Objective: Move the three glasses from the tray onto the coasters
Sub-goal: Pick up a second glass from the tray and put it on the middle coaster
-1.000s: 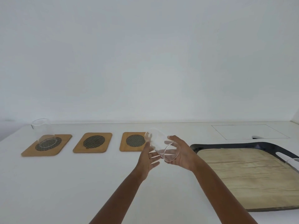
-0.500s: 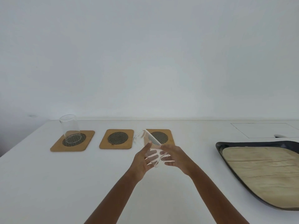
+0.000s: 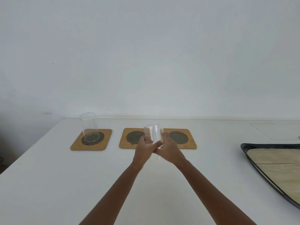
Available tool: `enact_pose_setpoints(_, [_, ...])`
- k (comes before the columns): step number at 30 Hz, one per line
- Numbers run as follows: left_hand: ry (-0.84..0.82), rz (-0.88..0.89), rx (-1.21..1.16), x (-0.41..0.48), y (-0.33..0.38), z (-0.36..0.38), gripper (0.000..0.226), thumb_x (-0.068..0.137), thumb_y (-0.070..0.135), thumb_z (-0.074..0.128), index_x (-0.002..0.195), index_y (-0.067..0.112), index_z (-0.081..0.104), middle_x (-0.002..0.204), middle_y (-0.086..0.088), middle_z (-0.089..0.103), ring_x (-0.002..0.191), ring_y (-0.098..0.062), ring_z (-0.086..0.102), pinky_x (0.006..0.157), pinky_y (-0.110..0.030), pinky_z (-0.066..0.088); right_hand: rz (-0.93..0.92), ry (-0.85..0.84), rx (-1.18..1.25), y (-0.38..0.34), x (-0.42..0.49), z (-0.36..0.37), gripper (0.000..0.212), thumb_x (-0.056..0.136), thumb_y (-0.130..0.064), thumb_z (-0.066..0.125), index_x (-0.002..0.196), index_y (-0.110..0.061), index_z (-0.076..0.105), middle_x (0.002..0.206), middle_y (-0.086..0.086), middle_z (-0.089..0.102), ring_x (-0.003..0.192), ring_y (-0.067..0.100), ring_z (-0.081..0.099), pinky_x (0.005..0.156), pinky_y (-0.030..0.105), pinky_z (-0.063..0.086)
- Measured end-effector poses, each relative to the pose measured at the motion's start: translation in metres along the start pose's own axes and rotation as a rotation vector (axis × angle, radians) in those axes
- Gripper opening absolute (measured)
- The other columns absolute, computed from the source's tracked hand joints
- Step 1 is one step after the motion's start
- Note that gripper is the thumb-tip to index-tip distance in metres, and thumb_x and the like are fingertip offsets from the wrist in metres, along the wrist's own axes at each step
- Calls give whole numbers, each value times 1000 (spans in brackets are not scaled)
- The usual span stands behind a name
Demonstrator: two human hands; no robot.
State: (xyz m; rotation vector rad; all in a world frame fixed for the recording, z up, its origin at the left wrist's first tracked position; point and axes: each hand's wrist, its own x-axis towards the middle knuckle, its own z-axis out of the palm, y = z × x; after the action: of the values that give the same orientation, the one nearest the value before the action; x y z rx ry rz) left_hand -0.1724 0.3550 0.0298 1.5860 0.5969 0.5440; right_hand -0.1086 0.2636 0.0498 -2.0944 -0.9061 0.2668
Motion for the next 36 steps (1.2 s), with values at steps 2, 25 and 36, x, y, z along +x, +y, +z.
enact_pose_setpoints(2, [-13, 36, -2, 4, -2, -9, 62, 55, 56, 71, 93, 10, 52, 90, -3, 60, 86, -20, 58, 77, -34, 48, 32, 13, 64, -2, 7, 7, 74, 72, -26, 75, 128, -3, 33, 116, 17, 57, 104, 24, 55, 74, 23, 37])
enact_pose_setpoints(25, [166, 171, 981, 67, -106, -90, 80, 81, 55, 22, 140, 1, 20, 151, -17, 26, 141, -25, 21, 116, -38, 15, 77, 193, 235, -10, 118, 72, 71, 68, -22, 77, 124, -9, 36, 118, 20, 54, 113, 30, 50, 95, 38, 42])
enact_pose_setpoints(36, [156, 216, 1003, 90, -110, -92, 95, 68, 66, 11, 135, 3, 34, 147, -15, 37, 139, -23, 28, 115, -39, 18, 81, 151, 223, 11, 147, 103, 75, 67, -27, 78, 125, -10, 35, 118, 19, 54, 114, 28, 50, 89, 30, 40])
